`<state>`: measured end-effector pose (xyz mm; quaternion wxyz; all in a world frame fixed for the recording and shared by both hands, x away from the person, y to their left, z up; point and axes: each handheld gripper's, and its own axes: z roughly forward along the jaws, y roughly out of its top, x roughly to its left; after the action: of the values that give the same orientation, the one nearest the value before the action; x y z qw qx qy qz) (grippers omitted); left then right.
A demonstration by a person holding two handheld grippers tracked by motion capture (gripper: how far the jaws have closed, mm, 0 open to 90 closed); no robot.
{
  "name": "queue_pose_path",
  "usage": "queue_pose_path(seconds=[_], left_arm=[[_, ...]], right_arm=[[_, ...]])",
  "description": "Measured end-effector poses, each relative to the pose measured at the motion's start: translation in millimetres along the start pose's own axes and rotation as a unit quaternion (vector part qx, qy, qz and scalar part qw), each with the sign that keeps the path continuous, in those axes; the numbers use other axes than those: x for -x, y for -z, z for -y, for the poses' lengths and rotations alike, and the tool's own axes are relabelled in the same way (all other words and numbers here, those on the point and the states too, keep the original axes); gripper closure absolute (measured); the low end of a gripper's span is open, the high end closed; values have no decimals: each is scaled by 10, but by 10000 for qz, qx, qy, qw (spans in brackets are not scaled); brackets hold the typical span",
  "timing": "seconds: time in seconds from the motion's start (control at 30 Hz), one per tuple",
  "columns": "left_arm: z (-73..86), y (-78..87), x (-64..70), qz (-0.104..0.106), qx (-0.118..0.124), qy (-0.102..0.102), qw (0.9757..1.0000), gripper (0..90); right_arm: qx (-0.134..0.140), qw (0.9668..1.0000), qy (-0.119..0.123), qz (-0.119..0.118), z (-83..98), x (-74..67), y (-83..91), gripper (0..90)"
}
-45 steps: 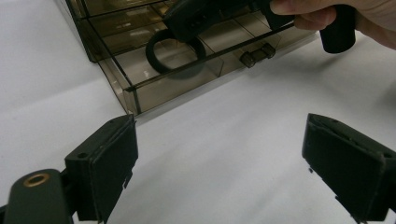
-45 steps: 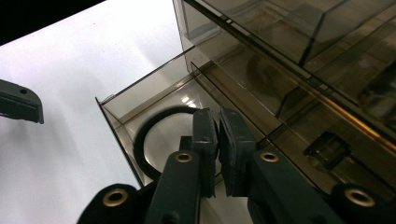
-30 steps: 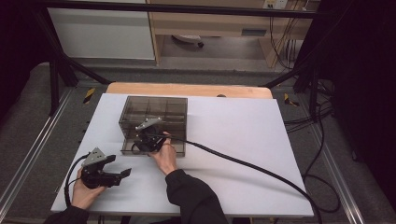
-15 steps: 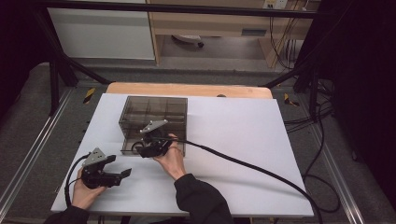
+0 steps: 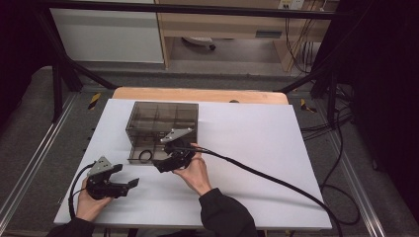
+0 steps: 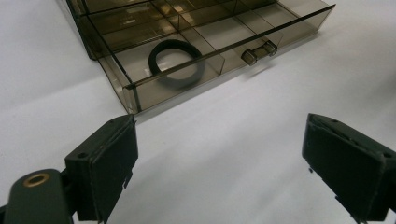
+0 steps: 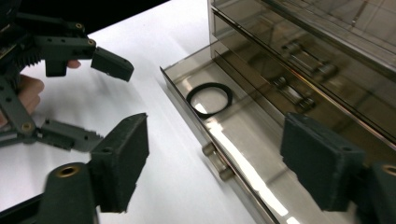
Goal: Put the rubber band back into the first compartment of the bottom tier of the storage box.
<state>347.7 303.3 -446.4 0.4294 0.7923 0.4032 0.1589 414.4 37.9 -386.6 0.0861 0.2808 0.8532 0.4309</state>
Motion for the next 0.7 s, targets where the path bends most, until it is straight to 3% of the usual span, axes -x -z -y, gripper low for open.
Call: queue_pose_path(seconds=[0.3,0.7], left_arm=[[-1,-1,1,-1,-2,-2,10000,102],[-1,-2,1,-7,-11,-1,10000,102]], right_arm=[[-66,9999,-18,156,84,54,224,72],[11,9997,-146,192,257,183,438,22]])
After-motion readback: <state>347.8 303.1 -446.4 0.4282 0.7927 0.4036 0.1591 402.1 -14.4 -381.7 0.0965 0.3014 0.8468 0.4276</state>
